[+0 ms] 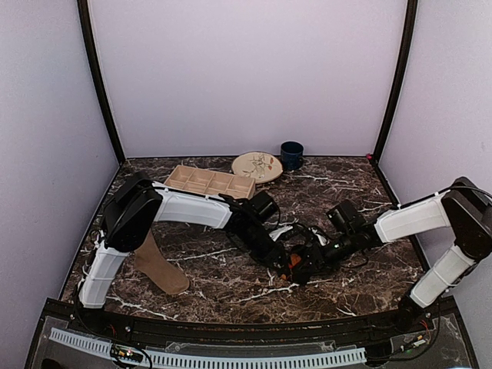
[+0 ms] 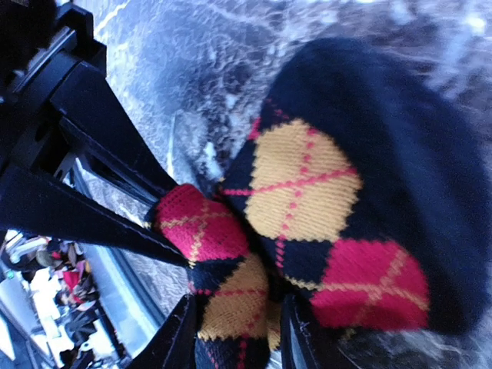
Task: Roll the socks
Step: Roll the sock at the center of the board.
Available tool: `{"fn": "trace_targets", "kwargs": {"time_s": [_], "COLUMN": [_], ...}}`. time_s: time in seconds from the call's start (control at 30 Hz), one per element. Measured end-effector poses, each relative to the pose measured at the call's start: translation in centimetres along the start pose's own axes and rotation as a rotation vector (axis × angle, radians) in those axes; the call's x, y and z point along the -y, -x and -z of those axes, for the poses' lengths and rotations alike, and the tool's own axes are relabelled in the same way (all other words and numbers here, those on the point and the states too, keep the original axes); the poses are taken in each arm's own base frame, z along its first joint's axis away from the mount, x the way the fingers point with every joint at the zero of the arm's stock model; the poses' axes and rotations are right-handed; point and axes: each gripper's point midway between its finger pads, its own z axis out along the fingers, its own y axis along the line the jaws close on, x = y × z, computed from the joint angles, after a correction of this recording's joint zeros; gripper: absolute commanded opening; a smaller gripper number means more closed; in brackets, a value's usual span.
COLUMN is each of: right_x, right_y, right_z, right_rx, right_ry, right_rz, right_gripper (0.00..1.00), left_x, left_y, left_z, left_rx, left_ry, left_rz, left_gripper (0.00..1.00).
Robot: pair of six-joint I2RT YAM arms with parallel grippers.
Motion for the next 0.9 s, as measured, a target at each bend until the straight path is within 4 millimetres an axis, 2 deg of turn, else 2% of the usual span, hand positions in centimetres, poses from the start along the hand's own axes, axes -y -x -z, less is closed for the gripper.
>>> {"fn": "trace_targets", "kwargs": {"time_s": [0.3,0.53,0.73,0.9], "right_x": [1.3,1.1,-0.1,-2.6], "right_y": [0.6,1.3,1.7,1.5], "right_z": [1.7,3.5,5.2,5.6], "right_rx": [0.110,0.214,0.306,0.344], "right_ry": [-0.113,-0.231,-0.354,-0.427], "right_rz": [0.025,0.094,0.207,0.342], "right_gripper": [0.38,0.39,0.39,0.41], "left_x": [-0.1,-0.2,-0.2,-0.2], "left_y": [0.1,-0.1,-0.1,-0.1], "left_z": [-0.1,0.0,0.1,0.1], "left_rx": [-0.010,-0.028,-0.041,-0.055], "left_ry": [-0.006,-0.018,-0.022,-0.035], "left_rz": [0.029,0.057,0.073,0.085], "left_gripper": [0.14,0.14,0.14,0.14]}}
